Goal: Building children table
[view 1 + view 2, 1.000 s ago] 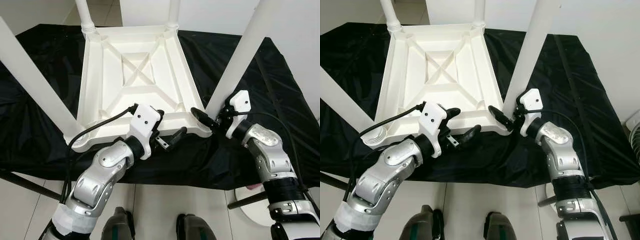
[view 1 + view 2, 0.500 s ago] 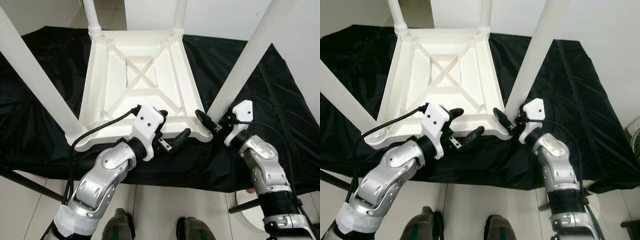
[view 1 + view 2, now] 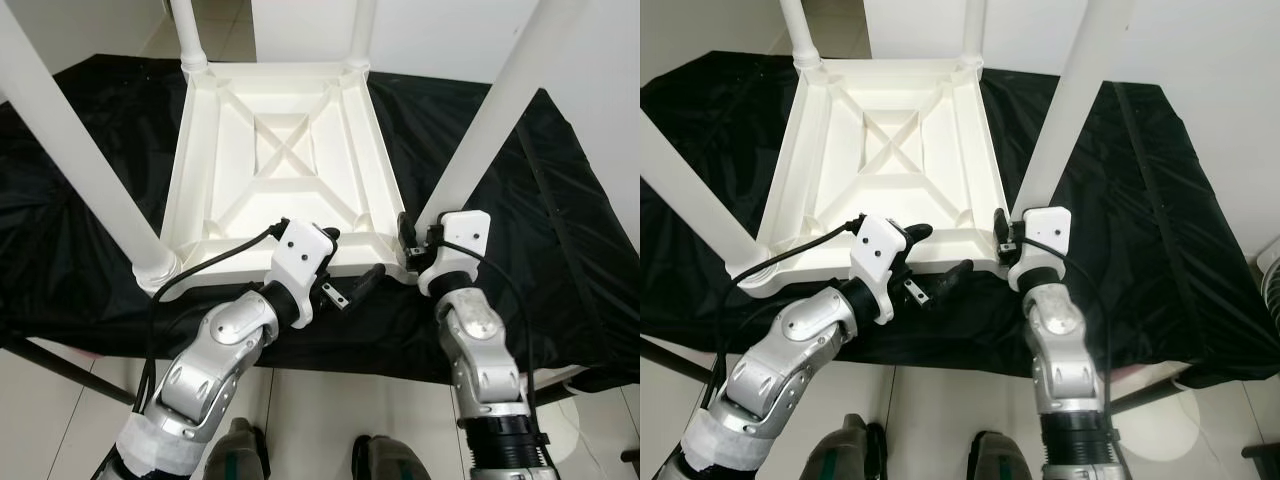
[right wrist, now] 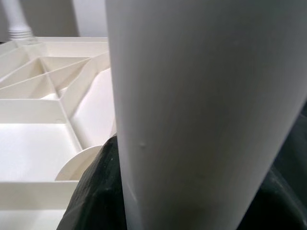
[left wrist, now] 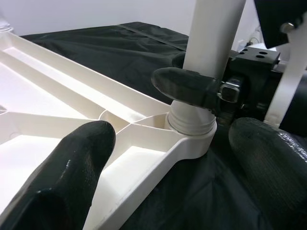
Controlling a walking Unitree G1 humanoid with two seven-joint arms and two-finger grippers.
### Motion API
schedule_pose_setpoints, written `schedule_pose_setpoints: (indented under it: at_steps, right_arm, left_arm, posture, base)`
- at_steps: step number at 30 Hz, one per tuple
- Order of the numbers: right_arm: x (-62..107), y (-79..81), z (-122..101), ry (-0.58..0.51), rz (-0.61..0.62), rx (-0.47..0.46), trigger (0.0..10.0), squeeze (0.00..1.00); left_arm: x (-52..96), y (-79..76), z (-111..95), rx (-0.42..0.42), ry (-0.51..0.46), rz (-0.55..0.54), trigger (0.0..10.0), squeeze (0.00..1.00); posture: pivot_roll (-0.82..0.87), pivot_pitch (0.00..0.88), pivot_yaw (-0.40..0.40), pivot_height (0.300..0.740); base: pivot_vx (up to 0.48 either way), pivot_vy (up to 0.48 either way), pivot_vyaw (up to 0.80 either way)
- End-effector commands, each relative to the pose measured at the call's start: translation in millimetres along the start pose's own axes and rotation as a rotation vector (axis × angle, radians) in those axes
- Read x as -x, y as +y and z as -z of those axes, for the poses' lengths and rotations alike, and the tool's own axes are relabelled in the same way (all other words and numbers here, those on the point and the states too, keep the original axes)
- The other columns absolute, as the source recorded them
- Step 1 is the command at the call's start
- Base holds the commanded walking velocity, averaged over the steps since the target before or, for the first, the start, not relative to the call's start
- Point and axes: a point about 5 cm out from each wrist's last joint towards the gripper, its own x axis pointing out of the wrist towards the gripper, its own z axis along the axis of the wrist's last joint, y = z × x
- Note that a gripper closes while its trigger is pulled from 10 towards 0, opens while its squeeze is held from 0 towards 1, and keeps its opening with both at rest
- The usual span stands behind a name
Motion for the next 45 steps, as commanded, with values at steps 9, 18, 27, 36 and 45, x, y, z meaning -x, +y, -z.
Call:
schedule_pose_setpoints:
  at_steps: [9, 18, 27, 36, 45]
  right_arm:
    - [6.7, 4.6, 4, 0.044, 0.107, -0.075, 10.0, 1.0]
    - [-1.2, -9.0, -8, 0.018, -0.227, -0.069, 10.0, 0.73]
    - [-4.2, -15.5, 6, 0.065, -0.646, 0.036, 10.0, 0.0]
    - [-16.4, -18.8, 14, 0.088, -0.799, 0.093, 8.9, 0.0]
    - [-22.0, -22.9, 19, 0.09, -0.832, 0.12, 0.0, 0.0]
  left_arm:
    - [-1.8, -1.7, 6, -0.002, 0.014, 0.003, 10.0, 0.0]
    - [-4.4, 0.1, 5, -0.014, 0.003, 0.009, 10.0, 0.0]
    - [-3.1, -2.1, 5, -0.017, 0.007, 0.016, 10.0, 0.0]
    - [-0.4, -0.2, 4, -0.017, 0.009, 0.007, 10.0, 0.0]
    - [-0.4, -0.5, 4, -0.022, 0.008, 0.0, 10.0, 0.0]
  posture:
    - [-0.08, 0.099, 0.017, 0.74]
    - [-0.08, 0.091, 0.016, 0.74]
    - [-0.07, 0.088, 0.018, 0.74]
    - [-0.05, 0.087, 0.013, 0.74]
    - [-0.04, 0.083, 0.009, 0.74]
  base:
    - [0.0, 0.0, 0.0]
    - [0.0, 0.0, 0.0]
    - [0.0, 0.0, 0.0]
    - [0.0, 0.0, 0.0]
    - [0.0, 0.0, 0.0]
